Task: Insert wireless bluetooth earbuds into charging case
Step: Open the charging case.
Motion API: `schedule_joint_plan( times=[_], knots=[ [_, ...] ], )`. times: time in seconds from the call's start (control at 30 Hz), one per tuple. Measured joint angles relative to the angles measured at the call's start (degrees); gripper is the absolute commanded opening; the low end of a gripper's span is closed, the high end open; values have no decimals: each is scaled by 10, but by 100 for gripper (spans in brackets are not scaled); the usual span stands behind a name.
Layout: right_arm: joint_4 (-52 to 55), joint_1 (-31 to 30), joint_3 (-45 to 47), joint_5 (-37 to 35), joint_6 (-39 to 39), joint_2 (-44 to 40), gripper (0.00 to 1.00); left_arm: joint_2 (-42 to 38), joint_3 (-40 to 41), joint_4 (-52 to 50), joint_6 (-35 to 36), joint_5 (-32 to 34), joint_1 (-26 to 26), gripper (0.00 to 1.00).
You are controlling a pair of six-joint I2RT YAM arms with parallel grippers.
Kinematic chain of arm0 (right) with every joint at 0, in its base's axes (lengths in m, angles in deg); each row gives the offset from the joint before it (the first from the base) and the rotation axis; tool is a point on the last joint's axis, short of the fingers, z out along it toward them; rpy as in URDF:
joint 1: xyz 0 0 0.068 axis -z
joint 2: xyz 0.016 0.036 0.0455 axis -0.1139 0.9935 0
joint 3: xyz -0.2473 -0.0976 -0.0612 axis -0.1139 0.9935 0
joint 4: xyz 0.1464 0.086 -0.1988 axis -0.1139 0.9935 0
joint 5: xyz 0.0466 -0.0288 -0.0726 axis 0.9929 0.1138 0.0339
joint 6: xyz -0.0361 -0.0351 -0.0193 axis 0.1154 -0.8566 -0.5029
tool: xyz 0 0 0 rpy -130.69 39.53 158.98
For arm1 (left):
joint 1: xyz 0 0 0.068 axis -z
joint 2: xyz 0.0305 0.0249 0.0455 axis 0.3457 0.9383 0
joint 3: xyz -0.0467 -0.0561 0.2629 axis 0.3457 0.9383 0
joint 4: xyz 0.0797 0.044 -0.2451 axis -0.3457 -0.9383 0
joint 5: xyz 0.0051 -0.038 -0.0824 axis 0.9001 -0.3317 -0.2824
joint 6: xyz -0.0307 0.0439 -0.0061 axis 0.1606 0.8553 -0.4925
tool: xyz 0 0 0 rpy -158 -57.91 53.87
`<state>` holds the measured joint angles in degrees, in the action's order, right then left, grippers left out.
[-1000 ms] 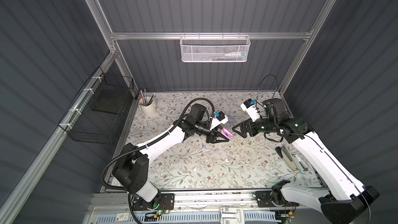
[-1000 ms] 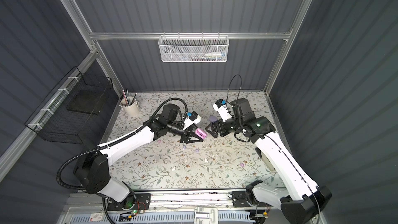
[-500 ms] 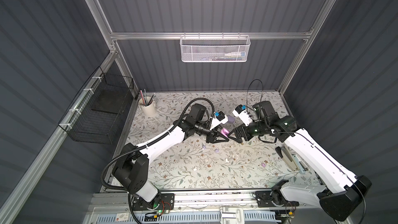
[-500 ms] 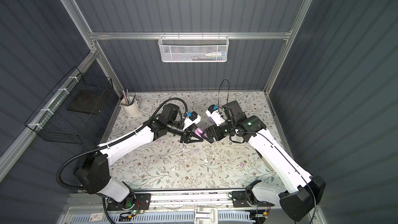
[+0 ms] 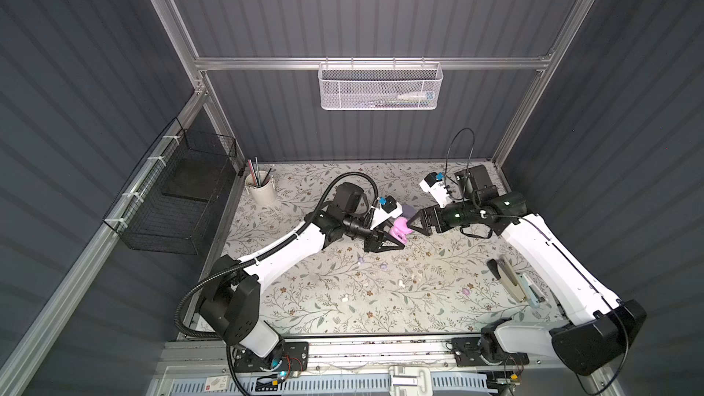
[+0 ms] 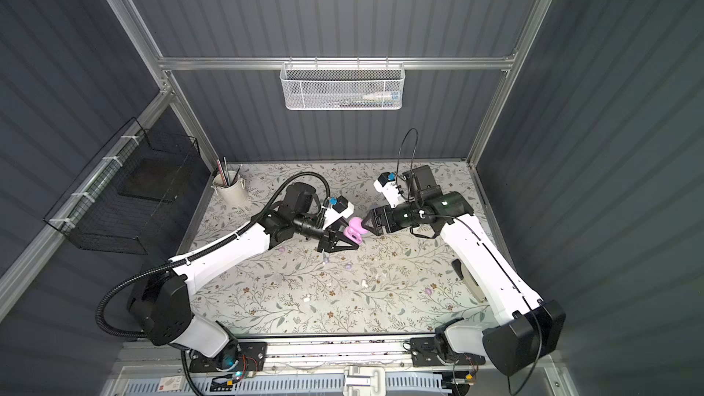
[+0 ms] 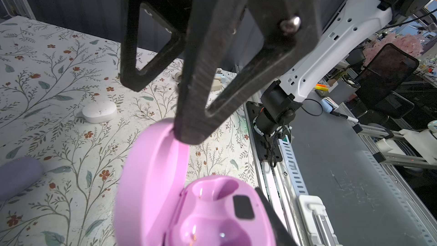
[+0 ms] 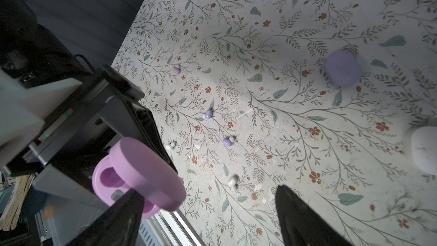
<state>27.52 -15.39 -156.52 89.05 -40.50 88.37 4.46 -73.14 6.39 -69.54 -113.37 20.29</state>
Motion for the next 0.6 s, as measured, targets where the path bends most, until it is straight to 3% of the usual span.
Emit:
schedule_joint_plan(
  times=[0.6],
  knots=[
    [17, 2, -6, 11, 27, 29, 89, -5, 14, -5, 0, 9, 0, 22]
  ],
)
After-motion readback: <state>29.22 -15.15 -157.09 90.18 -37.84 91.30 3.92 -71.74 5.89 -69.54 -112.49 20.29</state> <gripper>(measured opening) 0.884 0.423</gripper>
